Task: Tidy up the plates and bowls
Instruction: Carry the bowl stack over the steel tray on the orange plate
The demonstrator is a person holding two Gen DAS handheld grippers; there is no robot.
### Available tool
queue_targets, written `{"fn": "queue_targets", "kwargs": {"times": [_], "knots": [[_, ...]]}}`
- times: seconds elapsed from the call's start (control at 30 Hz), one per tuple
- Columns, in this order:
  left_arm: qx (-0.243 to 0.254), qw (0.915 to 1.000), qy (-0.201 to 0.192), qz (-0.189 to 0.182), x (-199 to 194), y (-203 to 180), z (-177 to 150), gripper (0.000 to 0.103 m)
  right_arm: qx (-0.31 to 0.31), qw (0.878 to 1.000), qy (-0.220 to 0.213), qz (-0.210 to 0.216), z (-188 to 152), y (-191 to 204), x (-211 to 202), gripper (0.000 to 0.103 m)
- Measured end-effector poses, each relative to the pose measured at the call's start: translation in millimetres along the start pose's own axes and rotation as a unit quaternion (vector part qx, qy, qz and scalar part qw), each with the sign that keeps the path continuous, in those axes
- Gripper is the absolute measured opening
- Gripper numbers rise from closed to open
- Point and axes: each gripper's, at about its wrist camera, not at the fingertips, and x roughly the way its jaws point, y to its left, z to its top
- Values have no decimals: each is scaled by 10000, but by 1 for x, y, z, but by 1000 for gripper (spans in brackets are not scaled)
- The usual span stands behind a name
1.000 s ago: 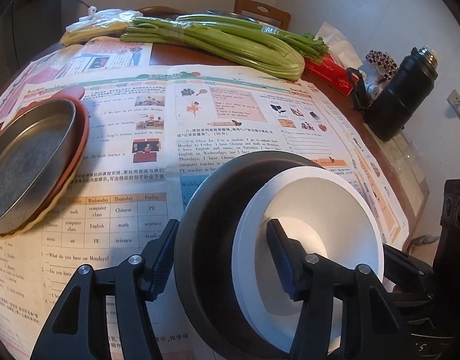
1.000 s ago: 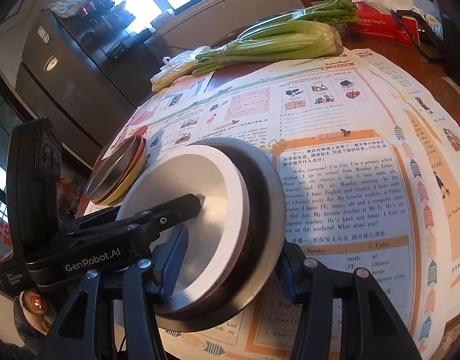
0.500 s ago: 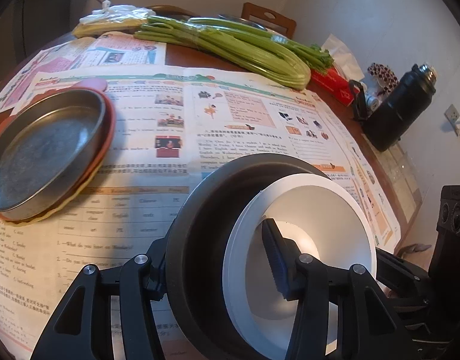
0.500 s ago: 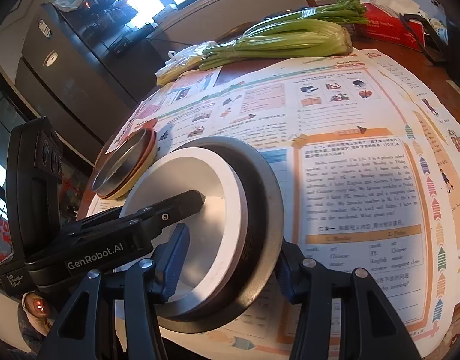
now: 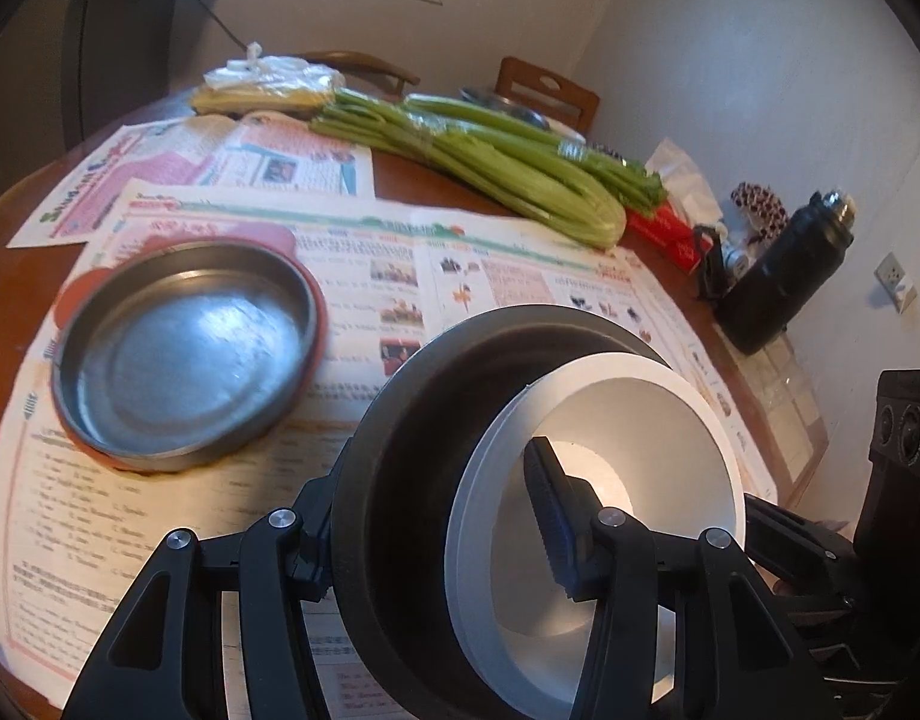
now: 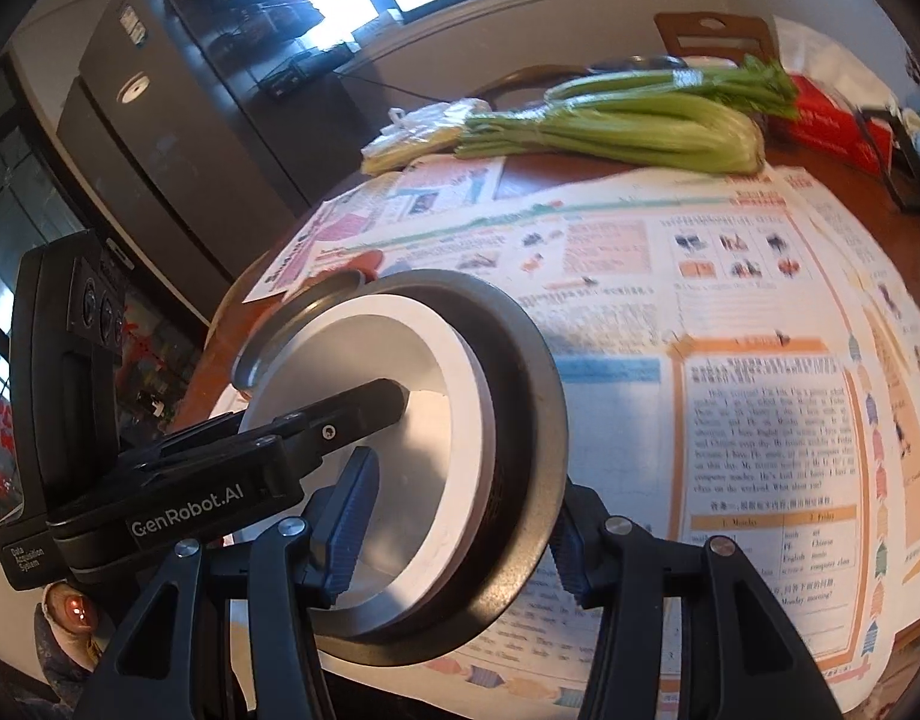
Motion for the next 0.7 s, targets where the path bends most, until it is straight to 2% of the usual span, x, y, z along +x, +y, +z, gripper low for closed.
{"fn": "queue_targets", "kwargs": {"times": [0.7], "knots": [[-194,9962,-789,300,-73,59,46,54,-794,9961,-161,362,56,88,11,53]]}}
